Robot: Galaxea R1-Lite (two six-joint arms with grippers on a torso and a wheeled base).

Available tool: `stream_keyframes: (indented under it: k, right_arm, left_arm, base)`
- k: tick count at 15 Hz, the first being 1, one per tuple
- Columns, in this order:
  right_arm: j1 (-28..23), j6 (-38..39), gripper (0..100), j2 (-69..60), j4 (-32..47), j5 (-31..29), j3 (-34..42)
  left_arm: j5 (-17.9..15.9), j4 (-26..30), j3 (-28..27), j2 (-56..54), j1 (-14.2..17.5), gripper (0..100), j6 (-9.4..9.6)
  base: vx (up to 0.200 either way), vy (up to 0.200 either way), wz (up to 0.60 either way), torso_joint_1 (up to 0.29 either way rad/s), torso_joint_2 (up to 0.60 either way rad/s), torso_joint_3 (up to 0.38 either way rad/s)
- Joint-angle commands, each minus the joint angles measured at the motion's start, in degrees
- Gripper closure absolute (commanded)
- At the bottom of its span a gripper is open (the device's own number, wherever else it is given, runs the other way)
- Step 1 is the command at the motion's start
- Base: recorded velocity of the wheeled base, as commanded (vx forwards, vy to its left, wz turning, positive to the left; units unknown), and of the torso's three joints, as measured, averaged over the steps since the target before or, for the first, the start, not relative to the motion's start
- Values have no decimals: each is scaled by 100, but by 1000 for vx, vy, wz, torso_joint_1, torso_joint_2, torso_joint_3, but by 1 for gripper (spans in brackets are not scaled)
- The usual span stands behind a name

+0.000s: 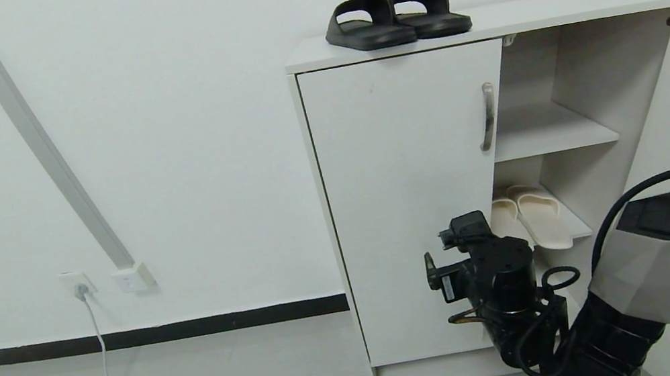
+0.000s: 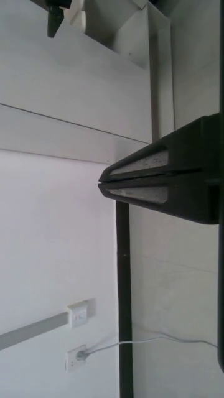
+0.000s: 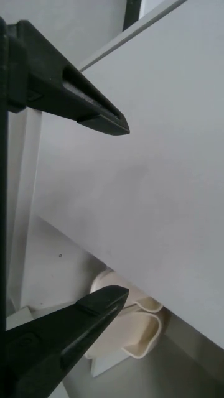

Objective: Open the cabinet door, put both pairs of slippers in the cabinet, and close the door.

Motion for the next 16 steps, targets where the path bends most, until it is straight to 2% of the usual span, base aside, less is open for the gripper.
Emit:
stream_keyframes:
  k: [1, 7, 16]
  right_arm:
    - [16, -36, 0, -19, -4, -2, -3]
    - [95, -45, 0, -160, 5, -2, -3]
    - [86, -45, 0, -160, 5, -2, -12]
  left_arm:
    - [1, 2, 1, 8, 1, 100, -4]
    - [-7, 2, 1, 8, 1, 100, -4]
    - [-7, 2, 1, 8, 1, 100, -4]
  base:
    - [0, 0, 0, 7, -85, -212]
    - [0, 0, 0, 45, -400, -339]
    - [0, 0, 0, 137, -471, -335]
